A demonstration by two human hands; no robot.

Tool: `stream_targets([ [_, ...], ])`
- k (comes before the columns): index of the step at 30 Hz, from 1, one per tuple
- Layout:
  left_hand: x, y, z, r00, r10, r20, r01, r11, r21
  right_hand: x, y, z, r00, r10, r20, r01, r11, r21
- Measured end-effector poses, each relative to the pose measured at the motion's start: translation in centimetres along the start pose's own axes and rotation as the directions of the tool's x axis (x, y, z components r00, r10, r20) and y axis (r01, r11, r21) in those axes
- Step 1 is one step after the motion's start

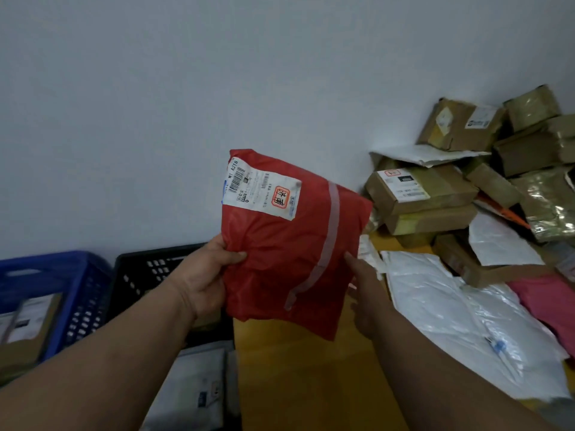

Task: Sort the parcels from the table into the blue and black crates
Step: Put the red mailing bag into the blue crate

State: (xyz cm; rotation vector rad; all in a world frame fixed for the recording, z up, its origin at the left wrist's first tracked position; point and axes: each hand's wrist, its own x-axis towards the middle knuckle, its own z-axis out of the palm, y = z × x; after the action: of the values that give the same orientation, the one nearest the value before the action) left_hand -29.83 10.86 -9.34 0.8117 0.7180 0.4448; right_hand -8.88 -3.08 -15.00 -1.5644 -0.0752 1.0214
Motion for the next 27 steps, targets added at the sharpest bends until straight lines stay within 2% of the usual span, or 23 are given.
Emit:
stream_targets([
  [2,-2.9,0.8,-2.9,1.000,0.006,-0.004,-0.005,1.000,0.026,-2.1,1.1,2.6,0.975,0.099,0.199,-0.118,0.989,0.087],
  [4,-5.6,1.6,-6.1,0.999,0.012,-0.045,-0.009,0.998,0.064,-3.8,2.4,5.3,0.941,0.102,0.324,-0.145,0.983,0.110],
  [10,-12.6,3.2,-15.3,0.957,0.060,-0.284,-0.031,0.994,0.107,-7.4,5.8,13.1,0.951,0.046,0.307,-0.060,0.998,0.035],
  [13,-15.1,3.6,-18.6,0.901,0.091,-0.424,-0.048,0.993,0.110,-8.1,6.6,16.3,0.946,0.064,0.317,-0.053,0.998,-0.044],
  [17,-18.0,3.7,-21.9,0.807,0.118,-0.579,-0.064,0.992,0.113,-8.8,7.2,20.5,0.906,0.118,0.406,-0.078,0.991,-0.113],
  [20,-20.3,3.7,-24.2,0.754,0.112,-0.647,-0.066,0.993,0.095,-10.0,7.9,23.5,0.853,0.186,0.487,-0.098,0.975,-0.201],
  [23,-22.7,3.7,-26.6,0.750,0.097,-0.654,-0.096,0.995,0.037,-11.6,8.8,26.3,0.804,0.256,0.536,-0.103,0.949,-0.298],
  [27,-25.8,3.6,-30.6,0.733,0.092,-0.674,-0.125,0.992,-0.001,-13.3,11.2,30.8,0.805,0.246,0.539,-0.054,0.936,-0.347],
])
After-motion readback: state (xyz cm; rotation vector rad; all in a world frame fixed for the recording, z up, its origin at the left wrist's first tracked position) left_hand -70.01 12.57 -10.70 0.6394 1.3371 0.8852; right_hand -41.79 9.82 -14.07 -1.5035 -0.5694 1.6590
